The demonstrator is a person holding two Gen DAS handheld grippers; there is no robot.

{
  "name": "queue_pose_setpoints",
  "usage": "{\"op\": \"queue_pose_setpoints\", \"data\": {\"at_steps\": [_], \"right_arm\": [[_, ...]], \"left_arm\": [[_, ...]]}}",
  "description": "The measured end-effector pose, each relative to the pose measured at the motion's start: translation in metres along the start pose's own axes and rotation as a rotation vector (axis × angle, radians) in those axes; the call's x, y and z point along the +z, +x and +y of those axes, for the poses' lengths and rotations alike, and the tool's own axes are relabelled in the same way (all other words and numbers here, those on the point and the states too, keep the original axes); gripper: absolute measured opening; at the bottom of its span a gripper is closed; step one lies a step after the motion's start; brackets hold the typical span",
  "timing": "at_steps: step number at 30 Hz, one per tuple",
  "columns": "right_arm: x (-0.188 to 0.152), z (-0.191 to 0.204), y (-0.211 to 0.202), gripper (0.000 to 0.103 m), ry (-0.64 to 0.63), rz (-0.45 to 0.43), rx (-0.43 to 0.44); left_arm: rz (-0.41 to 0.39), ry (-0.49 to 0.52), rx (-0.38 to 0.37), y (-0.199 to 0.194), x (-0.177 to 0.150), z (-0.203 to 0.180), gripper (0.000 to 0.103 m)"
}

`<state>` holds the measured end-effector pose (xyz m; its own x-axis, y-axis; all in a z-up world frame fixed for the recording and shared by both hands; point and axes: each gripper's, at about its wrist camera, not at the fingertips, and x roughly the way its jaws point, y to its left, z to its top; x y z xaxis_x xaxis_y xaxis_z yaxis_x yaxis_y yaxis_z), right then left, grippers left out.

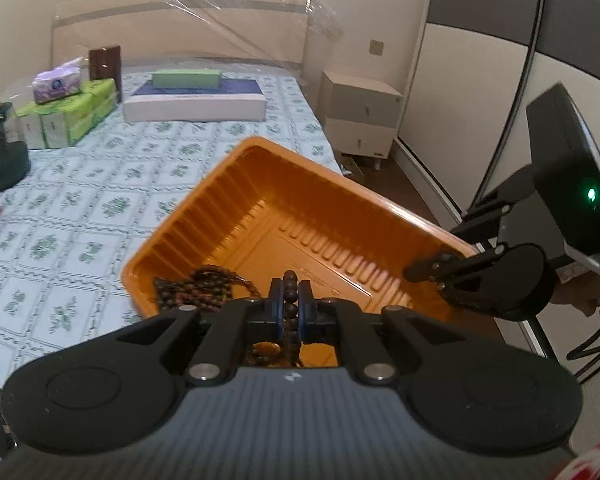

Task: Organize jewelry
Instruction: 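Carry the dark bracelet into the tray and release it while the right tool holds the tray, then grasp the white pearl necklace with the left tool and lift it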

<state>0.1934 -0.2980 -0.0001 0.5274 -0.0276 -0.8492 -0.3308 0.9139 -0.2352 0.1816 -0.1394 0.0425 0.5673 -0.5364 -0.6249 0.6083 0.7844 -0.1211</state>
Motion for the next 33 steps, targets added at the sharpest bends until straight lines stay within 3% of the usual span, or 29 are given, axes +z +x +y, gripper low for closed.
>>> {"op": "queue_pose_setpoints", "data": {"at_steps": [10, 12, 13, 17, 25, 30, 33], "right_arm": [[0.001, 0.000, 0.001, 0.005, 0.003, 0.002, 0.001], [0.000, 0.000, 0.001, 0.005, 0.004, 0.002, 0.001], [0.000, 0.000, 0.001, 0.005, 0.005, 0.002, 0.002], [0.000, 0.000, 0.000, 0.005, 0.008, 0.001, 0.001], [-0.001, 0.000, 0.000, 0.005, 0.007, -0.001, 0.000], [-0.001, 0.000, 0.000, 0.005, 0.007, -0.001, -0.001], [-0.001, 0.001, -0.001, 0.005, 0.010, -0.003, -0.001]], "left_arm": [[0.041, -0.007, -0.044, 0.019, -0.009, -0.006, 0.006], [0.040, -0.015, -0.050, 0.020, -0.010, -0.007, 0.011], [0.037, -0.021, -0.056, 0.019, -0.010, -0.007, 0.022], [0.021, -0.036, -0.044, 0.009, -0.013, 0.001, 0.024], [-0.015, -0.106, 0.125, -0.028, -0.039, 0.046, 0.026], [-0.007, -0.147, 0.261, -0.052, -0.072, 0.074, 0.028], [0.006, -0.182, 0.304, -0.062, -0.092, 0.089, 0.028]]}}
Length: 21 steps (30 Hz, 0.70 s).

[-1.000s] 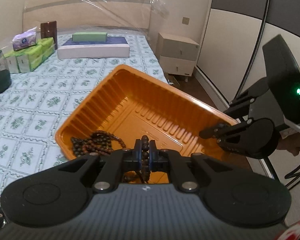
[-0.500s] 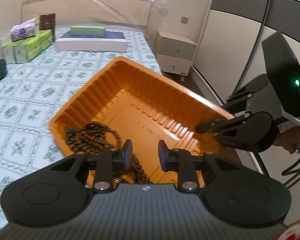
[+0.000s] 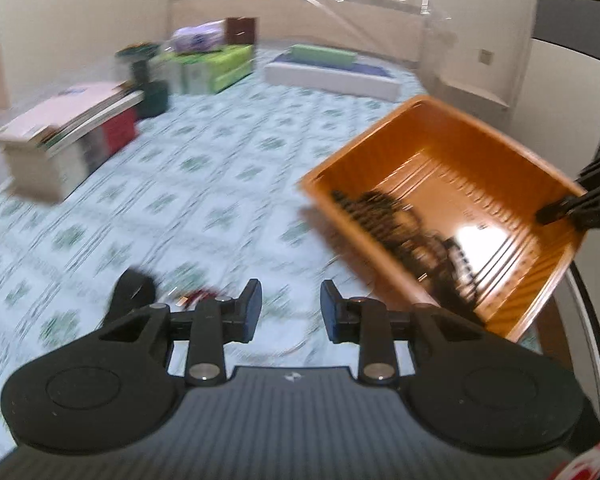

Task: Organize jewelry
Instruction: 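Grasp the white pearl necklace with the left tool and lift it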

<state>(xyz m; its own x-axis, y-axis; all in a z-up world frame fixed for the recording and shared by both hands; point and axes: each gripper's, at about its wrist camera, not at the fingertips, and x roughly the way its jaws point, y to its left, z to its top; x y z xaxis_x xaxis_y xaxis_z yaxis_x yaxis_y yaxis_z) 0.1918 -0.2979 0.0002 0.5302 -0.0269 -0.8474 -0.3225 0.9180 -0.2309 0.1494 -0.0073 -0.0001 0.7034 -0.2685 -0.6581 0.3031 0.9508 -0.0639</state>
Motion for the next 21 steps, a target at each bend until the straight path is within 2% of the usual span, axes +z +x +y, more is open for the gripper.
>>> {"op": "queue_pose_setpoints", "data": {"at_steps": [5, 9, 21], "right_arm": [[0.000, 0.000, 0.000, 0.005, 0.000, -0.001, -0.001], [0.000, 0.000, -0.001, 0.005, -0.002, 0.002, -0.001], [0.000, 0.001, 0.000, 0.005, -0.002, 0.002, -0.001]], "left_arm": [[0.036, -0.027, 0.058, -0.001, -0.023, 0.018, 0.030], [0.053, -0.033, 0.066, 0.003, -0.036, 0.021, 0.030], [0.037, -0.056, 0.135, 0.034, -0.035, 0.025, 0.030]]}}
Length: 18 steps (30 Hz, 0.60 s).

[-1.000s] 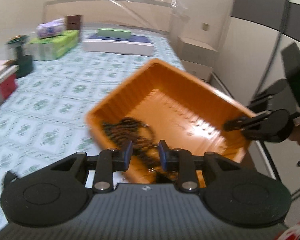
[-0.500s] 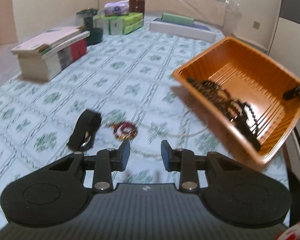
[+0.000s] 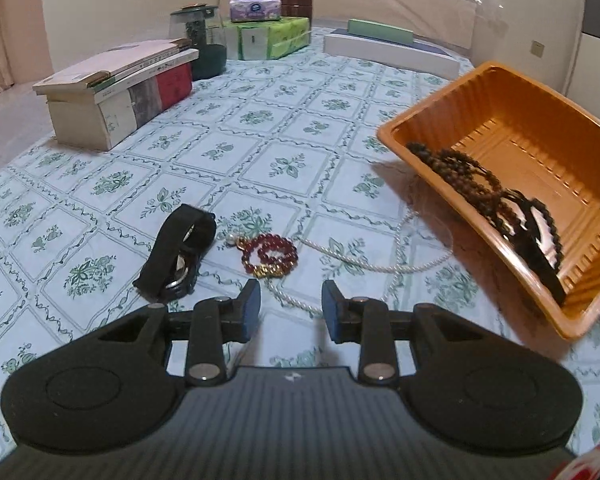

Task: Organize jewelry
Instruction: 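Grasp the white pearl necklace with the left tool and lift it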

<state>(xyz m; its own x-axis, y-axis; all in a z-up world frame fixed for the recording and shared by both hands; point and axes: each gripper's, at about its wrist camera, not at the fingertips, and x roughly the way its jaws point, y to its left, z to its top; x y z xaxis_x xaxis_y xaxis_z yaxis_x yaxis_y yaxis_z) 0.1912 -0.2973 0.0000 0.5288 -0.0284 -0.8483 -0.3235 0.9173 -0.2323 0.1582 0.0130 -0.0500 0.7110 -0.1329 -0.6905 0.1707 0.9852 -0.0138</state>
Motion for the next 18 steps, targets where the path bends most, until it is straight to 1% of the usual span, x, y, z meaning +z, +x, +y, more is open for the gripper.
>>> {"op": "queue_pose_setpoints", "data": {"at_steps": [3, 6, 7, 8, 10, 15, 18], "right_arm": [[0.001, 0.001, 0.000, 0.005, -0.003, -0.002, -0.001], [0.001, 0.001, 0.000, 0.005, -0.002, -0.002, 0.000], [0.001, 0.001, 0.000, 0.005, 0.000, -0.001, 0.000], [0.001, 0.001, 0.001, 0.005, 0.001, -0.001, 0.000], [0.000, 0.001, 0.001, 0.005, 0.003, 0.001, 0.001], [0.000, 0.001, 0.003, 0.005, 0.002, 0.002, -0.003], [0.000, 0.001, 0.003, 0.005, 0.001, 0.001, -0.003]], "left_arm": [[0.006, -0.019, 0.011, 0.013, 0.003, 0.001, 0.030], [0.038, -0.014, 0.028, 0.026, 0.004, 0.001, 0.030], [0.047, -0.012, 0.041, 0.028, 0.004, 0.000, 0.025], [0.043, -0.008, 0.051, 0.028, 0.002, -0.001, 0.016], [0.048, 0.007, 0.046, 0.025, 0.000, -0.002, 0.002], [0.049, 0.025, 0.038, 0.007, -0.012, 0.002, 0.001], [0.044, 0.030, 0.050, -0.009, -0.020, 0.010, 0.001]]}}
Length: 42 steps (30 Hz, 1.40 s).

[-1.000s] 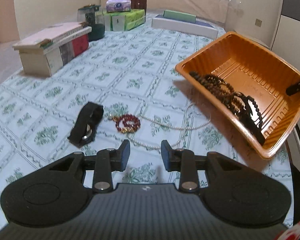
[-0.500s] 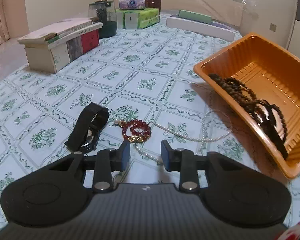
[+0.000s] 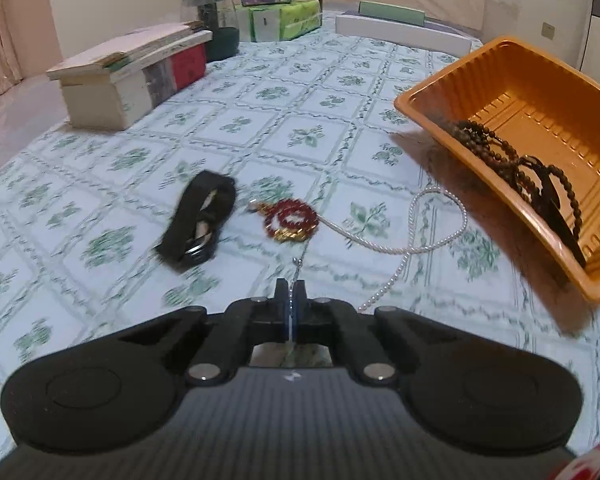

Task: Organize jewelry
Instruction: 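Grasp the white pearl necklace with the left tool and lift it, then carry the pearl necklace into the tray and release it while the right tool holds the tray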

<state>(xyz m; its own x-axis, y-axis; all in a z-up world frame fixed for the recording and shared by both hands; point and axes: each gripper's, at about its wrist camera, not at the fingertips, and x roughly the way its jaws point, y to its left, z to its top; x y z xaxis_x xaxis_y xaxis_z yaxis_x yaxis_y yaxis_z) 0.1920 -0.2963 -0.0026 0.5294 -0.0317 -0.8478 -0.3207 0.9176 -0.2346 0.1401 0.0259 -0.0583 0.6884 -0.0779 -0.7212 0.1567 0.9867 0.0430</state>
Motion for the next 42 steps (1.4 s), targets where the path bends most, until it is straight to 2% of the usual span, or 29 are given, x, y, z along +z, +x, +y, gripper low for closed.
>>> {"op": "queue_pose_setpoints", "data": {"at_steps": [7, 9, 12, 15, 17, 21, 27, 28, 31, 33, 36, 42], "right_arm": [[0.000, 0.000, -0.001, 0.005, 0.000, -0.003, -0.001], [-0.001, 0.000, -0.001, 0.005, -0.001, -0.002, 0.000], [0.000, 0.000, -0.001, 0.005, 0.000, -0.002, 0.001], [-0.001, 0.000, -0.001, 0.005, -0.001, -0.002, 0.000], [-0.001, 0.000, -0.001, 0.005, 0.000, -0.002, 0.000], [0.000, 0.000, -0.001, 0.005, -0.001, -0.002, 0.000], [0.000, 0.000, -0.001, 0.005, 0.001, -0.002, 0.001], [0.000, 0.000, -0.001, 0.005, 0.002, -0.001, 0.001], [0.000, -0.001, 0.000, 0.005, 0.005, 0.000, 0.002], [-0.001, -0.002, 0.000, 0.005, 0.007, 0.001, 0.001], [-0.001, -0.002, 0.001, 0.005, 0.007, 0.000, 0.001], [-0.001, -0.001, 0.000, 0.005, 0.006, -0.004, 0.002]], "left_arm": [[-0.005, -0.002, 0.083, -0.024, -0.014, 0.028, 0.000], [-0.001, -0.019, 0.084, -0.025, -0.014, 0.035, 0.000], [-0.015, -0.027, 0.039, -0.027, -0.011, 0.033, 0.000], [-0.028, -0.001, -0.017, -0.024, -0.007, 0.015, 0.008], [-0.024, 0.028, -0.055, -0.019, -0.005, 0.000, 0.021], [-0.023, 0.097, -0.150, -0.011, -0.006, -0.027, 0.024], [-0.008, 0.202, -0.149, 0.008, -0.004, -0.049, 0.025], [-0.002, 0.208, -0.150, 0.010, -0.002, -0.049, 0.024], [0.022, 0.222, -0.176, 0.012, 0.001, -0.052, 0.002], [0.026, 0.259, -0.160, 0.010, 0.001, -0.056, 0.001], [0.020, 0.255, -0.181, 0.002, 0.006, -0.054, 0.001], [-0.089, 0.203, -0.218, -0.035, 0.032, -0.038, 0.001]]}}
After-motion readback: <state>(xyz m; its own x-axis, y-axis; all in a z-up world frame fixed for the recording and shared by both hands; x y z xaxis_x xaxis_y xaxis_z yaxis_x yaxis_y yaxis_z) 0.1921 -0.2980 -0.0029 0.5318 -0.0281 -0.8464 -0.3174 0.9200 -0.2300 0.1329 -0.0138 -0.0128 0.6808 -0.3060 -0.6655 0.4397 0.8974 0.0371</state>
